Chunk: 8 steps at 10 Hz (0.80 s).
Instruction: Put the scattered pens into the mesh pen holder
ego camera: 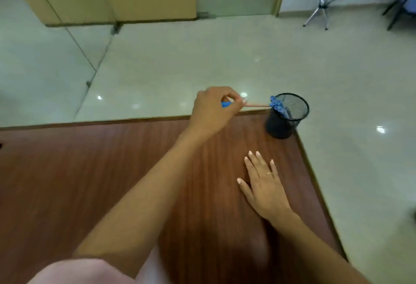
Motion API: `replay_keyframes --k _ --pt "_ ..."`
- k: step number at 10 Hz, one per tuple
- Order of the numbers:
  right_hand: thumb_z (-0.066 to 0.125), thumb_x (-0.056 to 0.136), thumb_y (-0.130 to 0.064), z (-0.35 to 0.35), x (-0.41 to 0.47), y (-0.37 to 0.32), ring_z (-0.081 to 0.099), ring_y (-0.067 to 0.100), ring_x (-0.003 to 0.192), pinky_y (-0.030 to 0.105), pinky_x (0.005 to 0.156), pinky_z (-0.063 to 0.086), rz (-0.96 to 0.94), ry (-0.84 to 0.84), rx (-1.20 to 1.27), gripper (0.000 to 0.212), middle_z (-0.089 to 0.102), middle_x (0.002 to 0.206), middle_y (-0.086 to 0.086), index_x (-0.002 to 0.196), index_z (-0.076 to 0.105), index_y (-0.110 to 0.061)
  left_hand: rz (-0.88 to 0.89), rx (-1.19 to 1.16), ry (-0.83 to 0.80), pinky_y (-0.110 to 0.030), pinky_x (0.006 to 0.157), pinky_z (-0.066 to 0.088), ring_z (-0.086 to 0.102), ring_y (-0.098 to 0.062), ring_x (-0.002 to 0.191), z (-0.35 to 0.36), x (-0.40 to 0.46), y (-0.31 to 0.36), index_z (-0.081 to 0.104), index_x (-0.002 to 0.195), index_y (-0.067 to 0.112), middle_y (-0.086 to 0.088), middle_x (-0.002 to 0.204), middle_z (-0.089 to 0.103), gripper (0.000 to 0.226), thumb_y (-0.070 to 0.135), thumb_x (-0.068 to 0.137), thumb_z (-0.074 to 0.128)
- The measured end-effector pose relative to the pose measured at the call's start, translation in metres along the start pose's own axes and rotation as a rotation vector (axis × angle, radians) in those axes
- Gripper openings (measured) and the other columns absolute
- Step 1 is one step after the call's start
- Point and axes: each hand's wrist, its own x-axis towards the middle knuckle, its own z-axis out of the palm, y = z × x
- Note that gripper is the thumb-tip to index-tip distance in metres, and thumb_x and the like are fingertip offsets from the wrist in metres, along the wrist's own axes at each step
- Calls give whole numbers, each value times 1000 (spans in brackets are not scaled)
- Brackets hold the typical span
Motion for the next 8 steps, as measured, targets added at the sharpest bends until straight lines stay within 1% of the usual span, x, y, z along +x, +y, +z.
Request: replay_keyframes --k 1,2,3,4,5,6,7,8 --pt "26 97 -50 -2 -10 27 8 21 144 49 116 2 29 -67 -46 64 21 156 9 146 21 -10 137 195 -90 -30 67 47 59 -17 71 39 32 34 73 80 22 5 70 65 13 34 82 70" --pt "19 95 -54 -2 -11 34 9 20 144 48 116 1 4 -73 -44 67 22 156 8 146 19 -12 245 383 -119 -30 69 46 63 -22 86 75 56 55 72 85 25 1 89 73 15 38 82 66" --pt "17 95 -56 -1 -10 35 7 19 144 50 116 5 11 -73 -22 67 20 157 7 147 17 -13 273 586 -207 -30 69 41 62 -29 94 104 76 64 71 91 26 -5 100 70 15 35 81 64" --pt "15 96 -56 2 -11 38 4 19 144 52 116 6 9 -74 -16 67 17 157 7 147 16 -13 316 723 -309 -32 72 40 62 -34 93 125 87 67 70 94 25 -12 104 65 17 32 80 65" --pt "13 96 -57 3 -11 40 1 18 144 50 116 2 10 -95 3 68 14 157 6 148 13 -13 348 778 -361 -32 69 37 62 -34 93 137 92 63 69 93 24 -10 103 65 18 37 81 65" --pt "13 96 -56 1 -12 41 1 18 144 51 117 4 18 -106 36 67 15 157 5 147 15 -13 355 761 -350 -32 70 37 61 -31 100 144 94 54 65 103 24 -8 106 66 31 48 84 62" --pt "23 97 -50 -10 -20 39 1 13 144 48 118 6 -28 -138 139 60 20 156 2 146 23 -15 297 647 -250 -32 70 41 62 -26 97 140 86 51 60 113 24 -3 100 69 42 55 86 58" --pt "39 95 -52 -24 -56 53 9 -3 140 43 118 6 -50 -303 620 47 34 150 -16 138 41 -32 215 411 -47 -33 70 47 64 -22 88 120 70 48 59 115 24 2 90 71 34 47 90 57"
